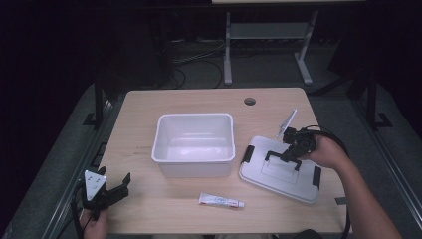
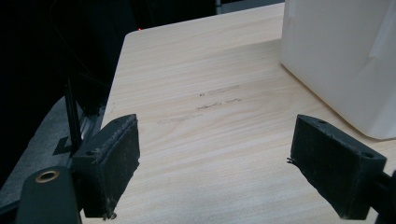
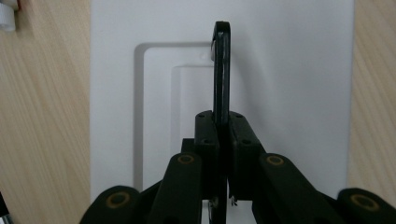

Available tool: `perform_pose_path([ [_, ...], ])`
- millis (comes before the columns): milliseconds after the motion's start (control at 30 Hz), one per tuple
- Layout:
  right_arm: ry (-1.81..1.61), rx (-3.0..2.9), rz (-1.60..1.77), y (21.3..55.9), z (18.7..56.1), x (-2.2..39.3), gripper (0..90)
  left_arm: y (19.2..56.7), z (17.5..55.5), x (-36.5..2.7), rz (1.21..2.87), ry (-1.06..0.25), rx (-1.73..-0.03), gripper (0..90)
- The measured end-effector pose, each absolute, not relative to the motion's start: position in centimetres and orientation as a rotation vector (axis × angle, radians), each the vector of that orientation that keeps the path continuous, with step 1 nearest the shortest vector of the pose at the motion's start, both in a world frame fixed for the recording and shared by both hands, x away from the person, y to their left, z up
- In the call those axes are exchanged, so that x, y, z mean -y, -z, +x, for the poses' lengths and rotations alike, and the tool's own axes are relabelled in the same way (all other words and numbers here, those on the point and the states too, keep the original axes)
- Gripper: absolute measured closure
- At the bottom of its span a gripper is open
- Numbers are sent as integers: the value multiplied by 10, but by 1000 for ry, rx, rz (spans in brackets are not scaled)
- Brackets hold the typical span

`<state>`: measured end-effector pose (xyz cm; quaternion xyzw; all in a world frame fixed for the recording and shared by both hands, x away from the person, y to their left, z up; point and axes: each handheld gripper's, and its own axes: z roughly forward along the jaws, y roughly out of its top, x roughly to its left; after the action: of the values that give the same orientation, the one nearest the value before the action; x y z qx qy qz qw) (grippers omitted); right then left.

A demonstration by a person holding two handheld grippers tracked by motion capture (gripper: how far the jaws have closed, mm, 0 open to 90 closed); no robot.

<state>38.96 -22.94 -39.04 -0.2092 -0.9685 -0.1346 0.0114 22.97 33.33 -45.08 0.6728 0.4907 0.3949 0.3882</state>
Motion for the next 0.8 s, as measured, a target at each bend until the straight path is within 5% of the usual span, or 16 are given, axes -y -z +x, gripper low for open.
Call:
perform_pose_path([
  [800, 471, 3001, -673, 382, 380, 233, 753, 451, 230, -332, 1712, -1005, -1242, 150],
])
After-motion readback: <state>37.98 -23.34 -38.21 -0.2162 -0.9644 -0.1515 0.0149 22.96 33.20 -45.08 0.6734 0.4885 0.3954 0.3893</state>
